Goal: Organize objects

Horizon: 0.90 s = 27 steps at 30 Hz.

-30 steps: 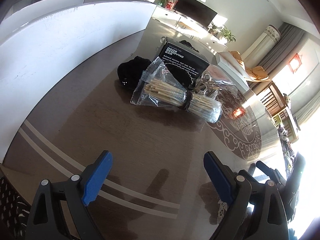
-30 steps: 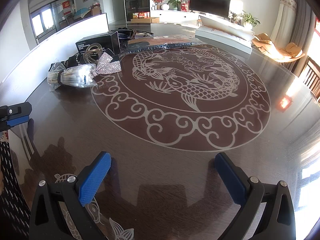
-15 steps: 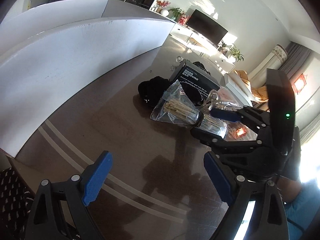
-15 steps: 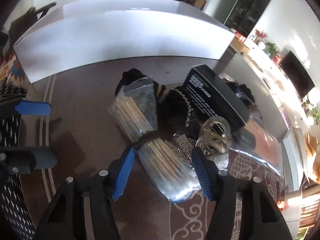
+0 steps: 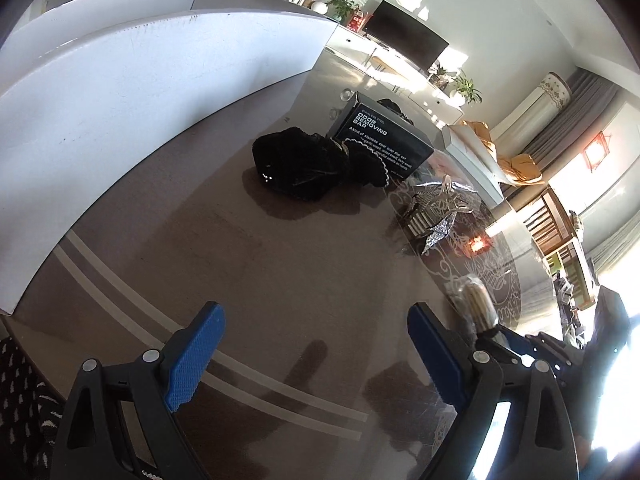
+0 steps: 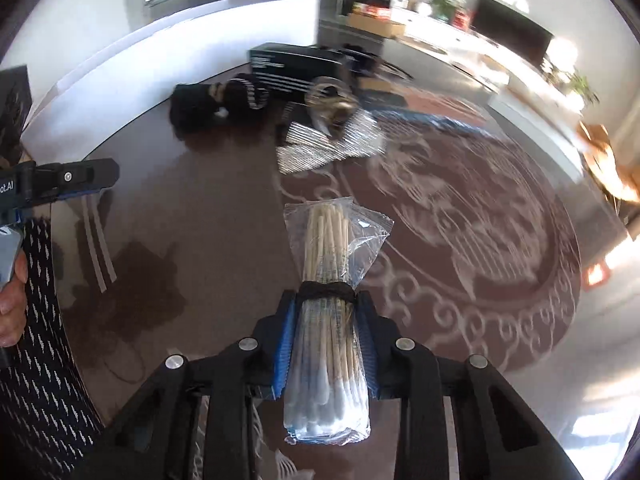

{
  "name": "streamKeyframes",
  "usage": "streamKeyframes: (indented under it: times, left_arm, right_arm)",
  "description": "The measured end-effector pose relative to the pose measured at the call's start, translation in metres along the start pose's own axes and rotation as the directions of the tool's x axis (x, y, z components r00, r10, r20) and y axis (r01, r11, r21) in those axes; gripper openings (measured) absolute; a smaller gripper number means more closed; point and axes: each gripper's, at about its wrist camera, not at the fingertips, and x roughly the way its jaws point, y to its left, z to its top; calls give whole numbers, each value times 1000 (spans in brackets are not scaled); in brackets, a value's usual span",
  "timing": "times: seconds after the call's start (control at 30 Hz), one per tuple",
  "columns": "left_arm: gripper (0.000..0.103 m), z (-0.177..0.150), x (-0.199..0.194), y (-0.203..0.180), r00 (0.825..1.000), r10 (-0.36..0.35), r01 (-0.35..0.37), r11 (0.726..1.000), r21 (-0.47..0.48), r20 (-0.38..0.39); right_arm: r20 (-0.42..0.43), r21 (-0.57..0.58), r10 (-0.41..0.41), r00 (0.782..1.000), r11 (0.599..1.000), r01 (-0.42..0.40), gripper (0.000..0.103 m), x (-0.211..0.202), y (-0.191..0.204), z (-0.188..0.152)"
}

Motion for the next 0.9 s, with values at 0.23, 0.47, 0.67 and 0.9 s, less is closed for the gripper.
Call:
streamKeyframes:
  times: [0.23,0.47,0.67,0.9]
  left_arm:
    - [93,-4,11,-26,998,45,-40,991,130,-36]
    - [93,-3,12,-25,998,46,-39,989,144,-41]
    - [95,-5,13,-28,998,54,-47,986,157,-44]
    - [102,-6,15,-32,997,63,-52,982,181,-54]
  right_arm:
    - [30,212,-127,991,970,118,81,-21,-44,-46]
    - [48,262,-121,992,959,104,96,-1,-64,-39]
    - [51,274,-135,990,955,116,103,7,-63,-34]
    - [55,276,-138,989,954,118,103,7,-62,-35]
